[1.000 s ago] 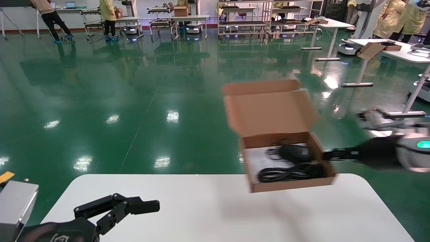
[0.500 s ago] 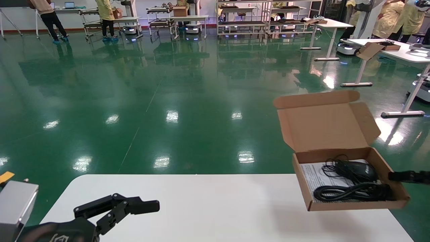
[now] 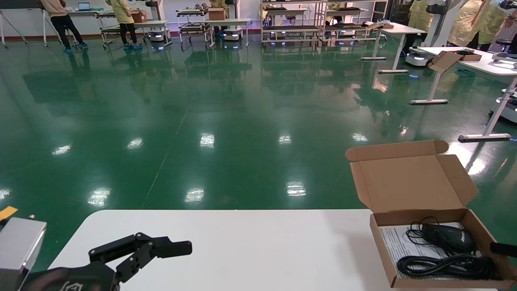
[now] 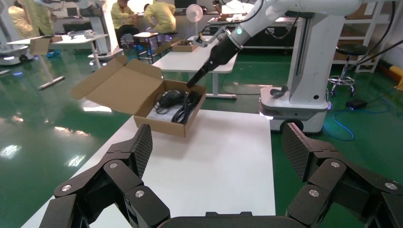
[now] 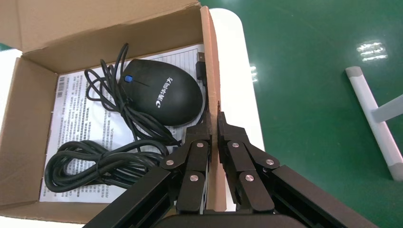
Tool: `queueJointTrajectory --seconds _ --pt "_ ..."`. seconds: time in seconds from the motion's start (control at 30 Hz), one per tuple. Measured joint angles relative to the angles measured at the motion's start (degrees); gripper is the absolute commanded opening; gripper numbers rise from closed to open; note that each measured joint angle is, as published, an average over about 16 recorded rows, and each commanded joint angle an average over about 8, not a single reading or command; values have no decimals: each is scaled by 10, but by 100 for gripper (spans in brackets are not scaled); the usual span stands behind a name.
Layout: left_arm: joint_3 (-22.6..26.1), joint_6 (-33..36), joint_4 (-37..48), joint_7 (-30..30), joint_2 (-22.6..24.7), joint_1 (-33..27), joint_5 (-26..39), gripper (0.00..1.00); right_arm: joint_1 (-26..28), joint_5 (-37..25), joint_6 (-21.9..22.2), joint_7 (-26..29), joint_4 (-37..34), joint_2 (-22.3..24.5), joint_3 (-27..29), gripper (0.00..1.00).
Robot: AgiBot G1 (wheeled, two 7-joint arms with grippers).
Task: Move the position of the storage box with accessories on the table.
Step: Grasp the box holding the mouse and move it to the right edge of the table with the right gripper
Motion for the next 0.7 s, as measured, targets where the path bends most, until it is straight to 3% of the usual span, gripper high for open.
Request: queueJointTrajectory --seconds 0.7 --pt "0 0 0 0 0 0 0 100 -107 136 129 -223 -55 -45 95 0"
